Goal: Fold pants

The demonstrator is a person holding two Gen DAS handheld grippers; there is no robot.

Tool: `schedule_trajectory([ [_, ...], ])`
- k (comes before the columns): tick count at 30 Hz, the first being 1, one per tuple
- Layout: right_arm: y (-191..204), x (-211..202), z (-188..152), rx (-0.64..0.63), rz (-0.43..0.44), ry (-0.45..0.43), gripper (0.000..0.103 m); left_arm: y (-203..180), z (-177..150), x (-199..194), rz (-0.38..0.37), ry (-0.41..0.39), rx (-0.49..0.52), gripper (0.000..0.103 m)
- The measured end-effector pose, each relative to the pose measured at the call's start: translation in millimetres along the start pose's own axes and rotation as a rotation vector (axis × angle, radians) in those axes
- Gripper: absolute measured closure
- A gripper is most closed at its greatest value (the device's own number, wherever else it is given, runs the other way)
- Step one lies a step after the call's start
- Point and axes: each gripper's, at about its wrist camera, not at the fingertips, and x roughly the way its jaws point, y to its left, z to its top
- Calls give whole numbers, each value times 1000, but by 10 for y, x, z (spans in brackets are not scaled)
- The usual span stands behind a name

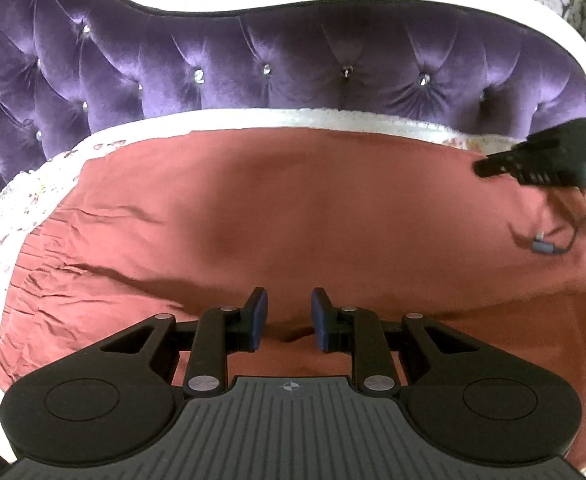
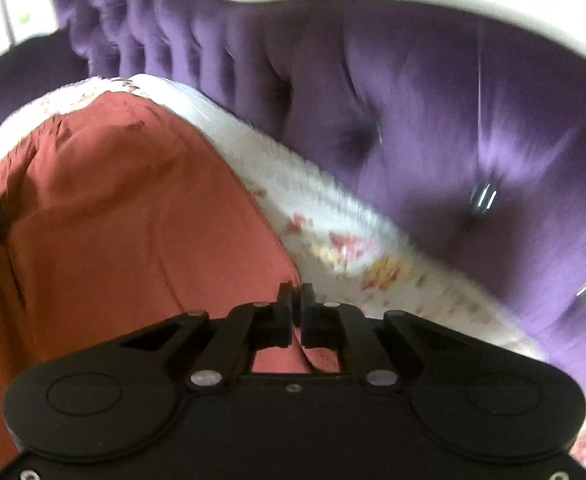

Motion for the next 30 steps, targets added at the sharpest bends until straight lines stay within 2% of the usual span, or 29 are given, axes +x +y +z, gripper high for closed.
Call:
schedule_trajectory([
  [3,339,-427,-43,-60,-59,-85,94,-13,102,-77,-21,-22,-5,80],
  [6,786,-765,-154,-155,-109,-127,94,-54,247,-152,-57,-43,-17,80],
  [10,1322,-928,-356,-229,-132,-126,94,-122,447,-173,-134,-39,-56,80],
  [12,1455,-914,-422,-246,-154,-111,94,-147,529,-148,-187,-27,-91,80],
  [14,1525,-815,-461,-238,-164,-95,94,-187,611,-83,-238,-3,-116,80],
  [16,1541,-730,-492,-233,-167,-86,94,-231,658,-21,-257,9,-127,80],
  [23,1576,-651,-554,-211,-182,-72,94,-429,789,179,-228,62,-93,80],
  [30,1619,-607,-576,-228,-202,-69,94,-471,779,425,-217,138,-119,80],
])
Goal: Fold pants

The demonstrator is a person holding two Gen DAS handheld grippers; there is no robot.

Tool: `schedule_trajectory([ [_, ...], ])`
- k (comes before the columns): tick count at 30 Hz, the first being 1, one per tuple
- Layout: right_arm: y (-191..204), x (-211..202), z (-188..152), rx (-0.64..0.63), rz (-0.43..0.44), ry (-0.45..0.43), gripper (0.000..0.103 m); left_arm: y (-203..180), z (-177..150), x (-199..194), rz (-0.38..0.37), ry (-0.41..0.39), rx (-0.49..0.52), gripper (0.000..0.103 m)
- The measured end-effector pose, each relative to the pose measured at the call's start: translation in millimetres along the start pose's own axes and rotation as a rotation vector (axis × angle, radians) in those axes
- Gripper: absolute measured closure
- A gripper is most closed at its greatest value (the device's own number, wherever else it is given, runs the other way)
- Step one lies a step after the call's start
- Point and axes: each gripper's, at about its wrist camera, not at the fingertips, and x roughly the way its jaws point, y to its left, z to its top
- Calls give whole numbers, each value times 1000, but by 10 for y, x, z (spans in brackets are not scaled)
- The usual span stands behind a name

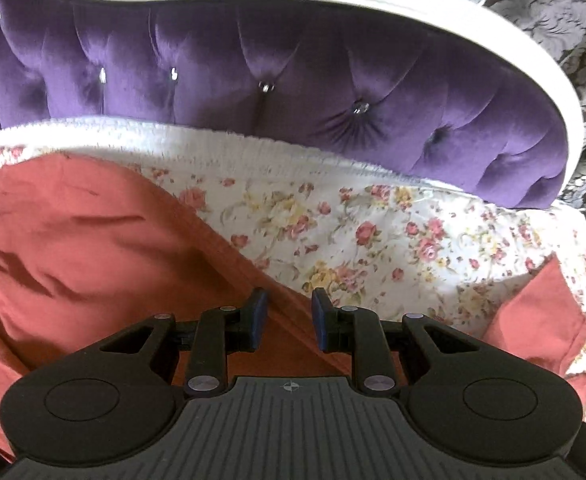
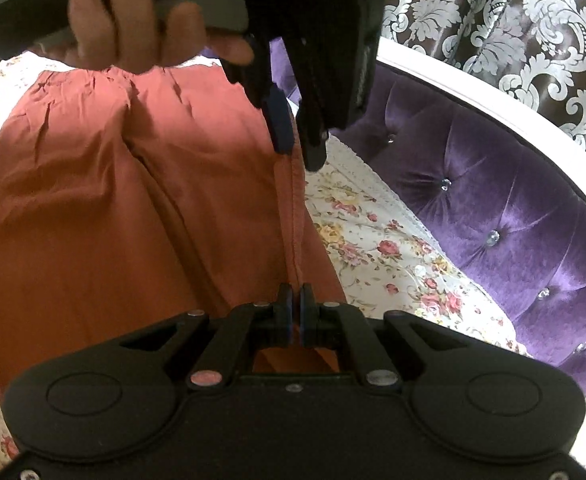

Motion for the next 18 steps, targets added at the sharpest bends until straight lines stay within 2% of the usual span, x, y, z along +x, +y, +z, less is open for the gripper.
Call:
schedule_trajectory([
  [11,86,-11,2,-2,-25,-7,94,-54,2,327,72,65,24,80],
  [14,103,-79,14,0,-47,-24,94,-37,-46,221,53,19,16,93],
  [18,175,-306,24,8,-83,-66,94,10,-226,-204,32,-76,21,94],
])
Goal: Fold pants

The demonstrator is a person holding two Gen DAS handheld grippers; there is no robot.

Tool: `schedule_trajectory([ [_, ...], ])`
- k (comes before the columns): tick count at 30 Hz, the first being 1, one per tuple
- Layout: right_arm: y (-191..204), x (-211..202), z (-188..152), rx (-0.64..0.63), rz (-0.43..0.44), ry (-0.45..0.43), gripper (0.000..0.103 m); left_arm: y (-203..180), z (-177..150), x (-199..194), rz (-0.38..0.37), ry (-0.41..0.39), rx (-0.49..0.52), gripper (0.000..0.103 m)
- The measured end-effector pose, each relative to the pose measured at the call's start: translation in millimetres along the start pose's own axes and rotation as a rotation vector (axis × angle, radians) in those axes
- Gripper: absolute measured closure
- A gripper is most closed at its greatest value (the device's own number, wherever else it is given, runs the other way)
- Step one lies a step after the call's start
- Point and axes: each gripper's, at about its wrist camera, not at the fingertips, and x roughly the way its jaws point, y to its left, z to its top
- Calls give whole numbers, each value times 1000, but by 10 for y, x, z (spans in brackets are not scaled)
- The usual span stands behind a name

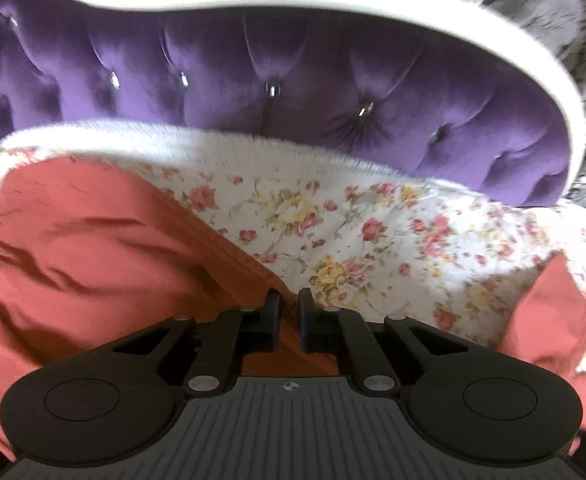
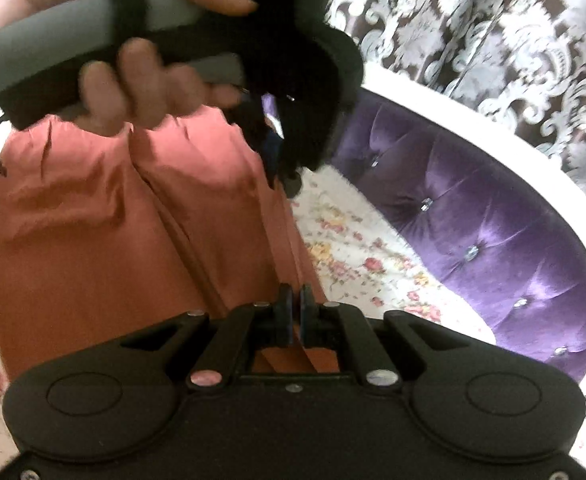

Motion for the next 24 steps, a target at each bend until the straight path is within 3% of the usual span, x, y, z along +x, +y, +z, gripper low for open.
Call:
schedule_trajectory([
  [3,164,-221,-17,-16,-18,-33,94,39,-279,-399,-6,-71,23,94],
  [7,465,-407,-136,-37,-3,-49,94,132,-802,-721,17,-104,34,94],
  [12,786,-376,-316,-55,28,-5,93,249,-1314,-625,61,-51,8,94],
  [16,759,-423,-339,0,36,-2,91,263,-1465,-453,60,-21,12,94],
  [21,201,-707,-295,262,42,-57,68,308,-1517,-379,65,-18,-2,94],
  [23,-131,-653,-256,378,-23,-16,51,365,-1585,-336,60,-1,-8,94],
  [24,-307,-566,-236,431,-86,25,48,372,-1623,-331,57,2,-8,94],
])
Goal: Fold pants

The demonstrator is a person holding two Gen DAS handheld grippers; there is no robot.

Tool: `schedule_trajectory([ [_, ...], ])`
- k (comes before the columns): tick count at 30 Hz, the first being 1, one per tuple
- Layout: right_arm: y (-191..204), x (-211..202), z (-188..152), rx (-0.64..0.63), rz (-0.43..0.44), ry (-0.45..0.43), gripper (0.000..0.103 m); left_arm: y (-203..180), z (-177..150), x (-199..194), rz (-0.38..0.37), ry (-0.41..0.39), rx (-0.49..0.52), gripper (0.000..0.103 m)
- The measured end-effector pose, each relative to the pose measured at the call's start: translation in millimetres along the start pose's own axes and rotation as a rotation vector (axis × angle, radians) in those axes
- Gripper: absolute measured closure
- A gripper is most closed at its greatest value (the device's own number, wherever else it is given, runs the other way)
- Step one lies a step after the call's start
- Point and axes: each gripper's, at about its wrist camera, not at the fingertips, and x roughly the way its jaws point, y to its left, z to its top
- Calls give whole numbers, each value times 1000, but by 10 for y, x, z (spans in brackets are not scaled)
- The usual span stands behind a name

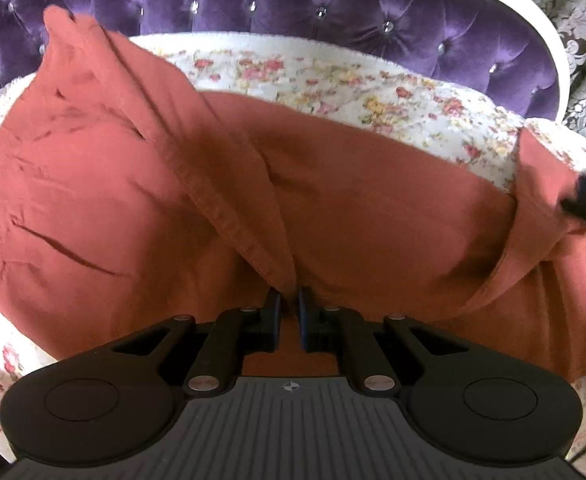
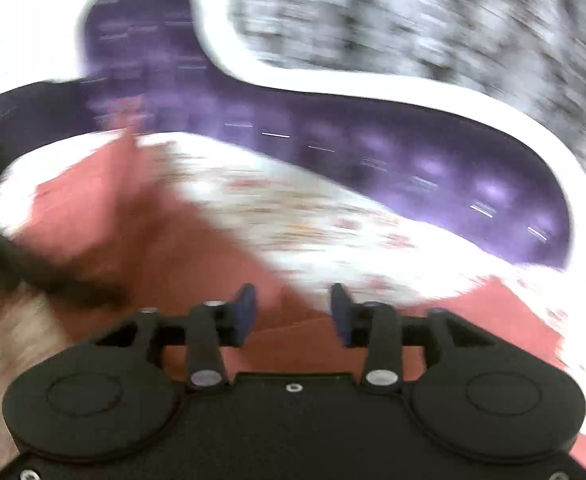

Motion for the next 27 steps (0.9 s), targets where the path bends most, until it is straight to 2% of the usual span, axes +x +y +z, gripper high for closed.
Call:
schedule_trajectory([
  [2,-278,265,155,80,-128,58,47,21,-51,-5,-5,-9,1,94],
  [4,-589,590,272,187,-214,127,47,28,-67,-2,-10,-14,0,94],
  [7,-953,1052,380,343,-282,195,47,61,-83,-16,-21,-17,-14,94],
  [11,-1079,1505,396,387,-368,297,48,73,-89,-17,-27,-20,-26,94],
  [14,-1137,1647,277,422,-410,373,50,62,-98,-22,-23,-24,-26,94],
  [15,-1175,1630,240,427,-422,356,50,60,-102,-25,-23,-26,-26,94],
  [16,-1182,1614,236,431,-429,358,62,67,-102,-23,-23,-27,-26,94],
  [17,-1200,1586,236,439,-423,360,96,69,-101,-21,-24,-27,-29,94],
  [19,-1276,1487,245,474,-390,354,98,79,-99,-26,-27,-25,-33,94],
  [21,-1386,1263,257,515,-374,296,98,80,-92,-19,-31,-22,-41,94],
  [27,-1628,5,67,608,-371,83,98,54,-111,-32,-23,-27,-36,94],
])
